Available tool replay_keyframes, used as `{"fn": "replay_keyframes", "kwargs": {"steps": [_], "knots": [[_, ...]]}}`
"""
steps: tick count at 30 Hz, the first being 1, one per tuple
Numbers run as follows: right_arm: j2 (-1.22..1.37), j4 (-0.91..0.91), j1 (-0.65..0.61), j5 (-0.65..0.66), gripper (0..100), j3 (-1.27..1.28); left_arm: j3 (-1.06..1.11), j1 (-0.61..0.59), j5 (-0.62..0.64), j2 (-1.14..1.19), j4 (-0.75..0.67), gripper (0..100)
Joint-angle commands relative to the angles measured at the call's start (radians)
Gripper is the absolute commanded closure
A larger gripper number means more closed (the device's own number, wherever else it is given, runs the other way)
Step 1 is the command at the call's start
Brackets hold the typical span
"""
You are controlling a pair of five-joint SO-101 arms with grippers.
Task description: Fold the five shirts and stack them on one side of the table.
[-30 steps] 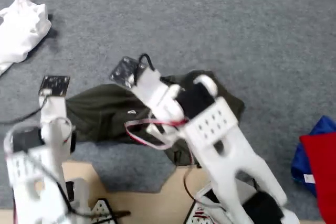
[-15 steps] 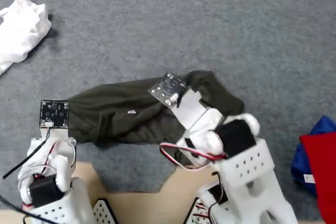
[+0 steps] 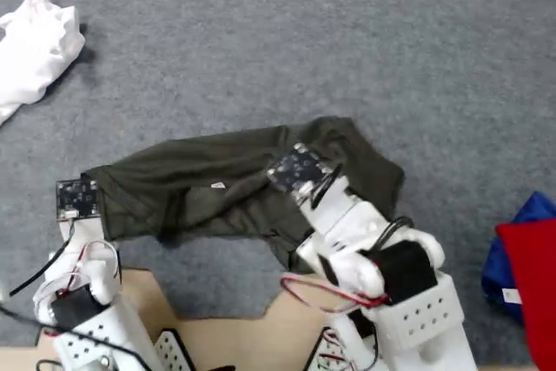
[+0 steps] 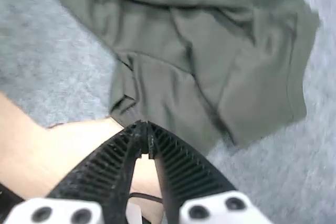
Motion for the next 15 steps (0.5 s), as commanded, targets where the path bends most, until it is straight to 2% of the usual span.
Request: {"fn": "replay_keyframes", "kwargs": {"steps": [1, 15], "knots": [[-0.010, -0.048, 0.093, -0.008, 99.2, 0.021, 0.018, -0.038, -0.006, -0.004, -0.014, 98], [-0.002, -0.245, 0.374, -0.006, 99.3, 0.200, 0.018, -0.037, -0.006, -0.008, -0.002, 98]]}}
